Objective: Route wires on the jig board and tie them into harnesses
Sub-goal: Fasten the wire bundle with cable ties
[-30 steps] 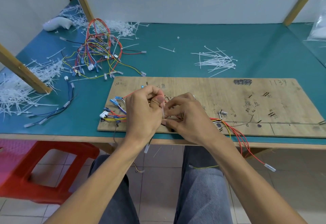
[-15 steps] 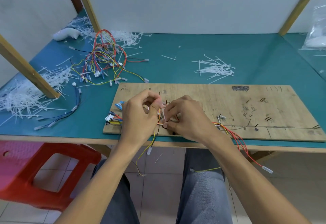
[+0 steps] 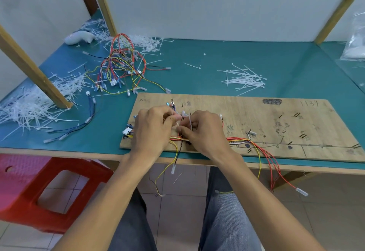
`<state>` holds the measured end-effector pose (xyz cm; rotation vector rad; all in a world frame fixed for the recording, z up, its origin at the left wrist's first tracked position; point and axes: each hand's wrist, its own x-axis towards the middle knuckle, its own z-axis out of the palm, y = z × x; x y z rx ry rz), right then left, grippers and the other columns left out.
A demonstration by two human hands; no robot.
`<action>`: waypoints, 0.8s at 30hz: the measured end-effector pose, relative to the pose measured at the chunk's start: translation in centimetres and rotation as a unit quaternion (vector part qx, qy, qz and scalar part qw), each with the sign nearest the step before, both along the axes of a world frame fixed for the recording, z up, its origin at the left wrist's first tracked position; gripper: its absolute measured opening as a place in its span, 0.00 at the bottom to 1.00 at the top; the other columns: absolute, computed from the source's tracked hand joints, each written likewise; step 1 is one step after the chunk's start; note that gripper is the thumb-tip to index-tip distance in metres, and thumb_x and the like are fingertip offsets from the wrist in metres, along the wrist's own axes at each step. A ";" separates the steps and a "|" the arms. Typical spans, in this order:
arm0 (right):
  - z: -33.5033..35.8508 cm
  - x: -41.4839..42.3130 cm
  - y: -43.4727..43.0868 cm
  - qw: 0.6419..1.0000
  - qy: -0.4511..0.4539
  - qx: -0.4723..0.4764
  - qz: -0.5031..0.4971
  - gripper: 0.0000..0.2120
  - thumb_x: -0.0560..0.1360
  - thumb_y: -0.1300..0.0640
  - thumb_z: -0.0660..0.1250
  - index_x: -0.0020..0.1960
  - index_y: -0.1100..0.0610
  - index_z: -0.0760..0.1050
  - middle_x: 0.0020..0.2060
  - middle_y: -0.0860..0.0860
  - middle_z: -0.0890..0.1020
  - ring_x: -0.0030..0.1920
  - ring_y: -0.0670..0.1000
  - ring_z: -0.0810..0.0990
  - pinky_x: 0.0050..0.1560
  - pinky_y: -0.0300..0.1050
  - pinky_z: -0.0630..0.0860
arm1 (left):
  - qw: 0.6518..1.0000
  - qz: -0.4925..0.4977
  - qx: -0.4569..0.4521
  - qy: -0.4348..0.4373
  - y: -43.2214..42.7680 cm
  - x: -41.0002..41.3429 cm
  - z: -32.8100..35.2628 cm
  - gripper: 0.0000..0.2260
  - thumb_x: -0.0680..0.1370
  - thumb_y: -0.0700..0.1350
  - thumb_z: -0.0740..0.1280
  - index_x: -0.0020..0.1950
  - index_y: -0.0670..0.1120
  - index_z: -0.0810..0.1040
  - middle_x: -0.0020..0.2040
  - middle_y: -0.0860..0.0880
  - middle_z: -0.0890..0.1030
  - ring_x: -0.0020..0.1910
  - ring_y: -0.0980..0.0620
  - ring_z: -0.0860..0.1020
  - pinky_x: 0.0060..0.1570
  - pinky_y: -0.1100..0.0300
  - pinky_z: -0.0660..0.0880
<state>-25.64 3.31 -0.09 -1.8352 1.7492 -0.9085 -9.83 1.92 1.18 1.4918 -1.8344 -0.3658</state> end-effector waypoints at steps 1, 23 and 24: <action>0.0 0.0 -0.1 1.000 0.000 0.005 0.002 0.04 0.74 0.49 0.79 0.46 0.49 0.89 0.40 0.47 0.84 0.44 0.52 0.82 0.52 0.58 0.78 | 1.000 0.005 -0.006 -0.012 -0.1 -0.3 -0.1 0.04 0.78 0.45 0.77 0.43 0.51 0.87 0.36 0.56 0.85 0.37 0.54 0.81 0.37 0.57 0.71; 0.6 -0.5 0.5 0.998 0.063 -0.018 -0.005 0.07 0.75 0.45 0.75 0.51 0.45 0.88 0.49 0.41 0.79 0.57 0.52 0.72 0.58 0.52 0.66 | 0.981 0.003 -0.117 -0.155 0.1 -0.8 0.1 0.08 0.77 0.42 0.74 0.44 0.48 0.75 0.38 0.56 0.69 0.40 0.50 0.72 0.30 0.57 0.63; 1.0 -0.7 0.7 0.997 0.064 -0.035 0.004 0.10 0.75 0.42 0.75 0.53 0.45 0.88 0.51 0.40 0.79 0.58 0.50 0.73 0.58 0.52 0.67 | 0.983 -0.001 -0.109 -0.146 0.0 -0.7 0.1 0.07 0.79 0.44 0.72 0.45 0.48 0.76 0.39 0.54 0.72 0.43 0.48 0.74 0.32 0.55 0.66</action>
